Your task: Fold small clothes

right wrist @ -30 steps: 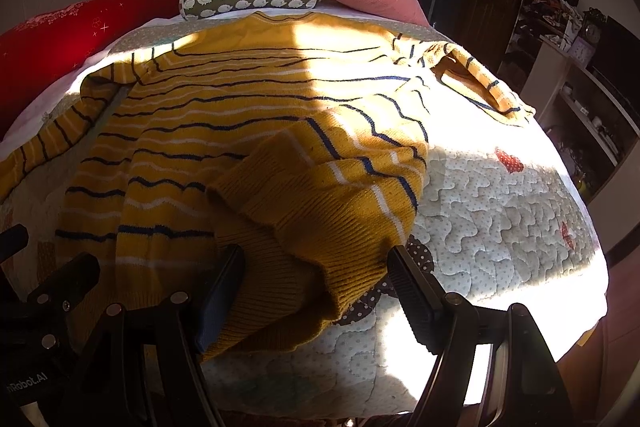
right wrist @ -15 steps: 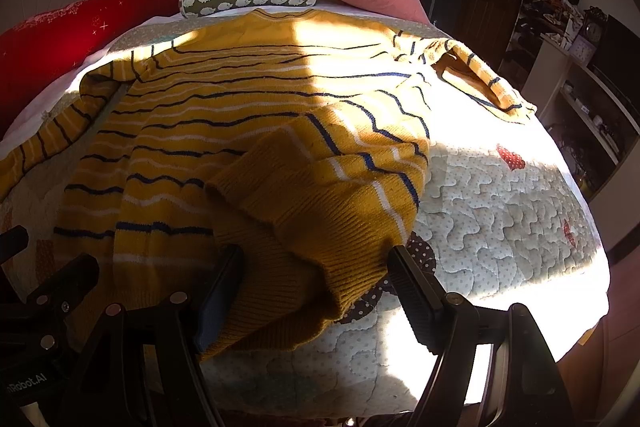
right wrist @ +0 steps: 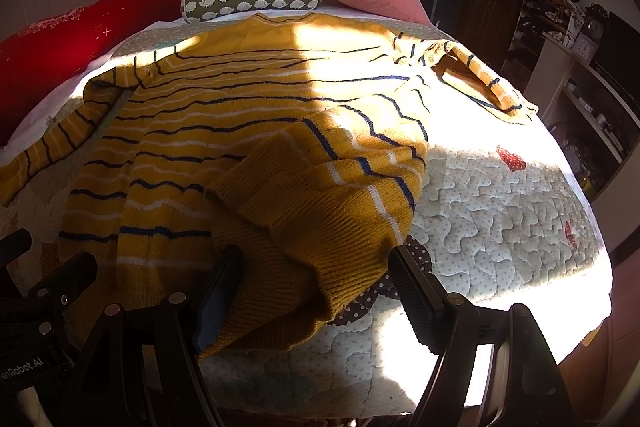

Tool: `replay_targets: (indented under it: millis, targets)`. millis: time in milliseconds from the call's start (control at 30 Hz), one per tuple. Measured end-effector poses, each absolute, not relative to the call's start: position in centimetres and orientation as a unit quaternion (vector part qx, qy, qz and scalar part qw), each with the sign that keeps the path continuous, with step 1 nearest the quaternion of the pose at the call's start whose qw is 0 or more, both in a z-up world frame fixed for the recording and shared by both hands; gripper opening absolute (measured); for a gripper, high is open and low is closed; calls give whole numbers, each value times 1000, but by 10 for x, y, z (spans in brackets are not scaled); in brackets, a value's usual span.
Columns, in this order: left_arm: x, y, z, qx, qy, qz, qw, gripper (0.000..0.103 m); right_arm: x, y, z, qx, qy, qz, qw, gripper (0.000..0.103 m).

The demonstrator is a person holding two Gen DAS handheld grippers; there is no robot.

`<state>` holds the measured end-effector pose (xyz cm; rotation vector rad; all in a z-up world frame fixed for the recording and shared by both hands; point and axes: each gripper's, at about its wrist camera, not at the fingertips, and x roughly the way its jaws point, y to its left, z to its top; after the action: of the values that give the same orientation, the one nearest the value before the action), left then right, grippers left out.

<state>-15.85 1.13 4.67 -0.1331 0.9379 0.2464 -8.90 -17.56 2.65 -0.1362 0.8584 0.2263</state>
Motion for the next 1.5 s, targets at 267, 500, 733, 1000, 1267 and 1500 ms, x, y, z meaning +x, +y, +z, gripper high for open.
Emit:
replay_targets:
  millis: [267, 500, 733, 1000, 1267, 1500]
  targets:
    - [-161, 40, 50, -117, 445, 138, 877, 103, -77, -181, 47, -73, 376, 137, 914, 79]
    - [-164, 46, 49, -127, 446, 138, 875, 103, -63, -120, 35, -159, 370, 169, 900, 79]
    - [-166, 50, 52, -132, 442, 142, 876, 103, -41, -145, 26, -72, 417, 171, 890, 12]
    - [-165, 51, 56, -130, 440, 147, 876, 103, -65, -283, 54, 37, 409, 85, 908, 7]
    - [-160, 75, 51, -180, 456, 142, 860, 103, -109, -394, 18, 127, 468, -13, 874, 7]
    - [-150, 73, 39, -261, 478, 39, 838, 103, -113, -405, 22, 197, 440, 46, 875, 36]
